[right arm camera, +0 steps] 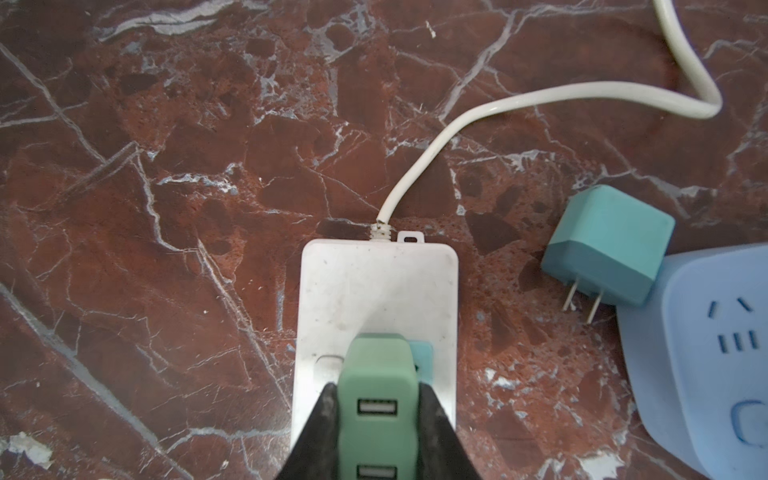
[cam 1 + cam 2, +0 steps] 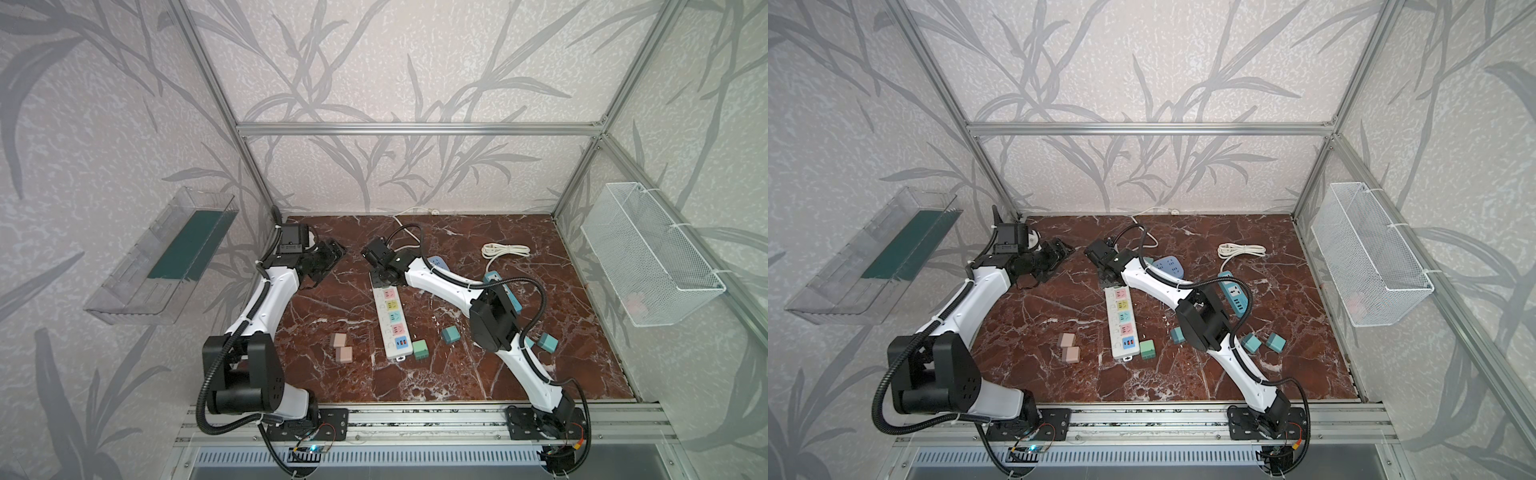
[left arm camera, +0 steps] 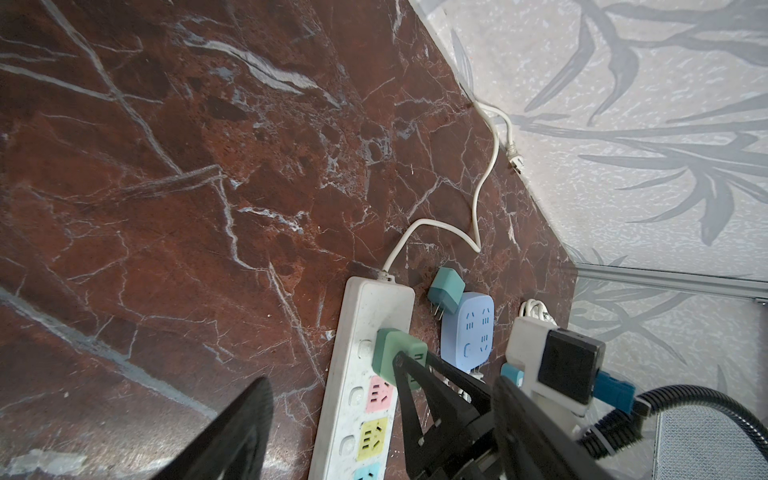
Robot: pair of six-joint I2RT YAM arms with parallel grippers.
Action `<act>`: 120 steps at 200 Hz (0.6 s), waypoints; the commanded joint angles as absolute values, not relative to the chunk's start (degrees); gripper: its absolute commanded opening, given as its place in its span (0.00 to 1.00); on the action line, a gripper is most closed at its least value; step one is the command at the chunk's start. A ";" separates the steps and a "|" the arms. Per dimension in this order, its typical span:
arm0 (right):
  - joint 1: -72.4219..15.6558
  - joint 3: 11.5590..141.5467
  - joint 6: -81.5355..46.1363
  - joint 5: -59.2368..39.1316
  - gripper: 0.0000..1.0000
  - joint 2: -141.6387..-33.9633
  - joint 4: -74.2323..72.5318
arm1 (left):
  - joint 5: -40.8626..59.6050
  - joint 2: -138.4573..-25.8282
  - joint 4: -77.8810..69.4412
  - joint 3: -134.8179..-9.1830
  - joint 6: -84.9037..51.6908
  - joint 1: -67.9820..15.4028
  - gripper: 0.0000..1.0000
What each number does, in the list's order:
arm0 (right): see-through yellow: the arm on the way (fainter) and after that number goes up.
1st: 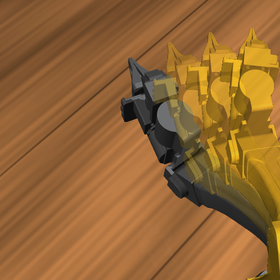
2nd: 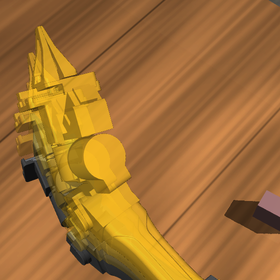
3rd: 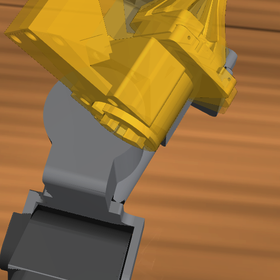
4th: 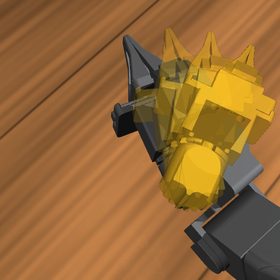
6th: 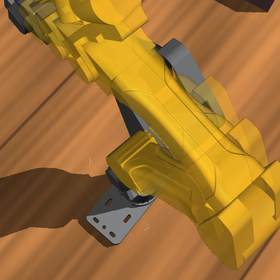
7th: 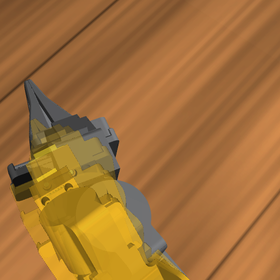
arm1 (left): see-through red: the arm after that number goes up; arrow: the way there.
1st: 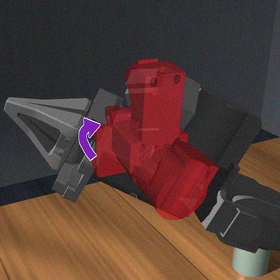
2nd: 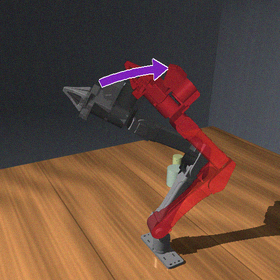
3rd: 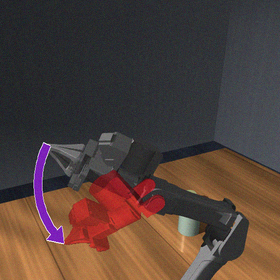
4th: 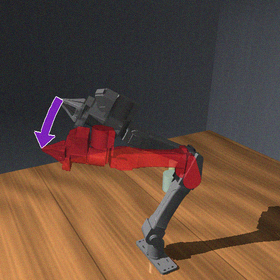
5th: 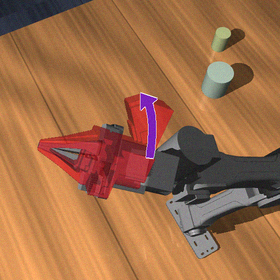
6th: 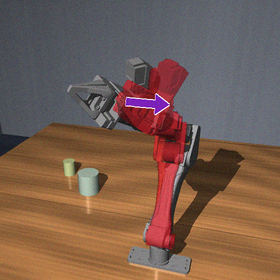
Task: Insert the plug
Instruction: 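Lower and press the green charger into the socket with the right gripper, then open the right gripper and lift away from the plugged charger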
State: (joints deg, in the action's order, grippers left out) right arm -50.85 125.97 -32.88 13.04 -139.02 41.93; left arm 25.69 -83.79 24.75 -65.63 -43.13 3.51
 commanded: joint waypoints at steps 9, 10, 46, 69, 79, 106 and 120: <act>-50.07 123.86 -32.25 6.88 0.21 -137.90 46.46 | 26.46 -83.72 23.16 -66.27 -43.42 3.89 0.83; -50.04 123.94 -32.17 6.74 0.21 -137.81 46.43 | 26.46 -83.74 23.18 -66.23 -43.37 3.88 0.84; -48.62 128.36 -28.51 5.78 0.47 -136.40 46.21 | 26.90 -83.50 22.79 -66.36 -42.98 3.87 0.85; -48.24 133.14 -25.95 4.31 0.53 -136.37 49.43 | 27.38 -83.01 22.14 -66.14 -43.11 3.88 0.86; -48.23 134.50 -24.86 4.16 0.54 -136.13 50.88 | 27.59 -82.70 21.46 -65.86 -43.15 3.97 0.85; -47.61 133.62 -23.23 4.34 0.56 -134.41 51.52 | 27.00 -82.30 21.51 -65.91 -42.45 3.96 0.85; -46.66 132.35 -23.04 3.99 0.55 -133.87 51.39 | 26.73 -82.18 21.62 -66.01 -42.20 3.97 0.85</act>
State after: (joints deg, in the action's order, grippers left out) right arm -47.81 133.32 -25.17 4.82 -137.12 48.53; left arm 26.76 -83.77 22.24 -65.63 -43.07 3.55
